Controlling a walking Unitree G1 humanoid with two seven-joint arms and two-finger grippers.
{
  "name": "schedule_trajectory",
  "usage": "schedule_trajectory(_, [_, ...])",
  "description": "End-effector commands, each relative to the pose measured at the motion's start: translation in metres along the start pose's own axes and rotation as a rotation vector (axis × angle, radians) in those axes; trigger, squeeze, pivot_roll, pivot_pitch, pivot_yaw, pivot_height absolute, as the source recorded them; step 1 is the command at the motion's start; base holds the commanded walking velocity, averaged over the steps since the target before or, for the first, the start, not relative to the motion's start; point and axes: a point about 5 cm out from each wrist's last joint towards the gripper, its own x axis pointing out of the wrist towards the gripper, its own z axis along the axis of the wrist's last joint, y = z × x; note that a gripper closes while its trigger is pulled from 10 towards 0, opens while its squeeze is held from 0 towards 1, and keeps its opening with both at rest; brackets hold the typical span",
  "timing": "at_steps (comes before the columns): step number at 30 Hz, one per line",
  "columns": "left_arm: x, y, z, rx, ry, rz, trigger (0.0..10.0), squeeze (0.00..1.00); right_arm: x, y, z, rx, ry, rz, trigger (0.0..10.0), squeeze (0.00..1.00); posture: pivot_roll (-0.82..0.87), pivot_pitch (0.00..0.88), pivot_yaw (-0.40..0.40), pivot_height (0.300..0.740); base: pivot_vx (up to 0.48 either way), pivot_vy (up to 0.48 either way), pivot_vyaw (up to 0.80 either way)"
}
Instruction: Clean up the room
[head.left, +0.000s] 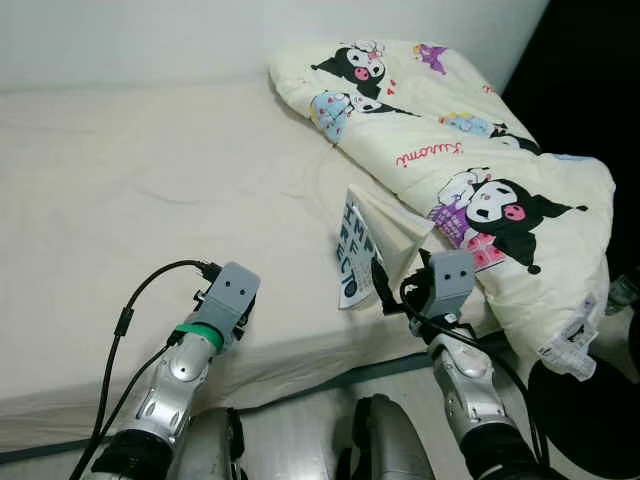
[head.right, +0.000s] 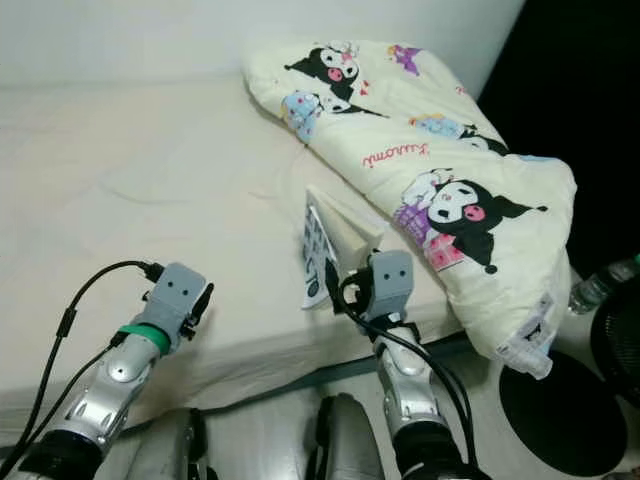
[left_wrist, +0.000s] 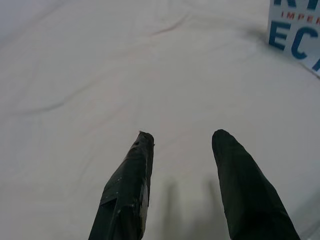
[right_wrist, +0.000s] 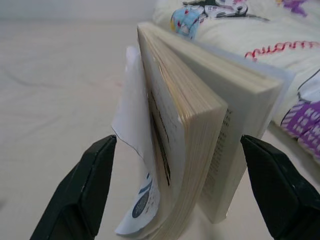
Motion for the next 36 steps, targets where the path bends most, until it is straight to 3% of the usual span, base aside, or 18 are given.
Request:
schedule_trajectory(1, [-0.003, 0.0, -0.003, 0.004, 0.014, -0.006, 10.0, 0.0, -0.002, -0.004, -0.005, 0.015, 0.028, -0.011, 10.0, 1.0, 0.06, 0.077, 0.045, 0.617, 0.0, 0.0, 0.0])
schedule_trajectory(5, [-0.007, 0.003, -0.005, 0.01, 0.018, -0.002, 10.0, 0.0, 0.002, -0.004, -0.008, 0.033, 0.061, 0.022, 10.0, 1.0, 0.08, 0.091, 0.052, 0.617, 0.0, 0.0, 0.0])
schedule_trajectory(8, [-0.01, 0.005, -0.006, 0.015, 0.023, 0.002, 10.0, 0.0, 0.006, -0.004, -0.007, 0.028, 0.075, 0.055, 10.0, 0.89, 0.09, 0.1, 0.053, 0.617, 0.0, 0.0, 0.0])
schedule_trajectory(15, [-0.012, 0.006, -0.005, 0.014, 0.023, 0.005, 10.0, 0.0, 0.012, -0.004, -0.003, 0.032, 0.077, 0.074, 10.0, 0.82, 0.1, 0.106, 0.053, 0.617, 0.0, 0.0, 0.0])
schedule_trajectory(16, [-0.012, 0.006, -0.005, 0.012, 0.024, 0.006, 10.0, 0.0, 0.014, -0.005, -0.002, 0.031, 0.077, 0.078, 8.8, 0.82, 0.1, 0.106, 0.053, 0.617, 0.0, 0.0, 0.0])
schedule_trajectory(18, [-0.013, 0.006, -0.005, 0.011, 0.024, 0.006, 10.0, 0.0, 0.017, -0.006, 0.0, 0.028, 0.077, 0.083, 8.1, 0.82, 0.1, 0.106, 0.053, 0.617, 0.0, 0.0, 0.0])
schedule_trajectory(20, [-0.013, 0.006, -0.005, 0.011, 0.024, 0.006, 10.0, 0.0, 0.017, -0.006, 0.0, 0.028, 0.077, 0.083, 8.1, 0.82, 0.1, 0.106, 0.053, 0.617, 0.0, 0.0, 0.0])
schedule_trajectory(21, [-0.013, 0.006, -0.005, 0.011, 0.025, 0.006, 10.0, 0.0, 0.018, -0.007, 0.001, 0.027, 0.079, 0.084, 6.8, 0.82, 0.1, 0.106, 0.053, 0.617, 0.0, 0.0, 0.0])
schedule_trajectory(22, [-0.013, 0.006, -0.004, 0.011, 0.024, 0.006, 10.0, 0.0, 0.019, -0.008, 0.002, 0.026, 0.079, 0.084, 4.5, 0.82, 0.11, 0.106, 0.055, 0.617, 0.0, 0.0, 0.0])
schedule_trajectory(23, [-0.013, 0.006, -0.004, 0.011, 0.024, 0.006, 10.0, 0.0, 0.019, -0.008, 0.002, 0.026, 0.079, 0.084, 4.5, 0.82, 0.11, 0.106, 0.055, 0.617, 0.0, 0.0, 0.0])
schedule_trajectory(24, [-0.013, 0.006, -0.004, 0.012, 0.025, 0.006, 10.0, 0.0, 0.021, -0.009, 0.003, 0.024, 0.08, 0.085, 3.3, 0.82, 0.11, 0.106, 0.056, 0.617, 0.0, 0.0, 0.0])
schedule_trajectory(25, [-0.013, 0.006, -0.004, 0.012, 0.025, 0.006, 10.0, 0.0, 0.021, -0.009, 0.003, 0.024, 0.08, 0.085, 3.3, 0.82, 0.11, 0.106, 0.056, 0.617, 0.0, 0.0, 0.0])
schedule_trajectory(26, [-0.014, 0.007, -0.003, 0.012, 0.025, 0.007, 10.0, 0.0, 0.023, -0.012, 0.005, 0.019, 0.082, 0.082, 1.2, 0.83, 0.12, 0.104, 0.059, 0.617, 0.0, 0.0, 0.0])
schedule_trajectory(27, [-0.014, 0.008, -0.002, 0.013, 0.026, 0.007, 10.0, 0.0, 0.026, -0.014, 0.008, 0.013, 0.085, 0.08, 0.0, 0.83, 0.13, 0.098, 0.059, 0.617, 0.0, 0.0, 0.0])
schedule_trajectory(32, [-0.014, 0.01, -0.002, 0.016, 0.028, 0.012, 10.0, 0.0, 0.032, -0.014, 0.012, 0.016, 0.086, 0.096, 0.0, 0.82, 0.13, 0.087, 0.058, 0.617, 0.0, 0.0, 0.0])
schedule_trajectory(33, [-0.014, 0.011, -0.002, 0.017, 0.028, 0.014, 10.0, 0.0, 0.033, -0.014, 0.013, 0.018, 0.085, 0.106, 0.0, 0.77, 0.13, 0.087, 0.058, 0.617, 0.0, 0.0, 0.0])
schedule_trajectory(34, [-0.013, 0.011, -0.002, 0.016, 0.026, 0.017, 10.0, 0.0, 0.034, -0.012, 0.014, 0.021, 0.083, 0.115, 0.0, 0.0, 0.13, 0.082, 0.056, 0.617, 0.0, 0.0, 0.0])
schedule_trajectory(36, [-0.012, 0.012, -0.001, 0.016, 0.025, 0.019, 10.0, 0.0, 0.035, -0.011, 0.015, 0.025, 0.082, 0.129, 0.0, 0.0, 0.13, 0.078, 0.055, 0.617, 0.0, 0.0, 0.0])
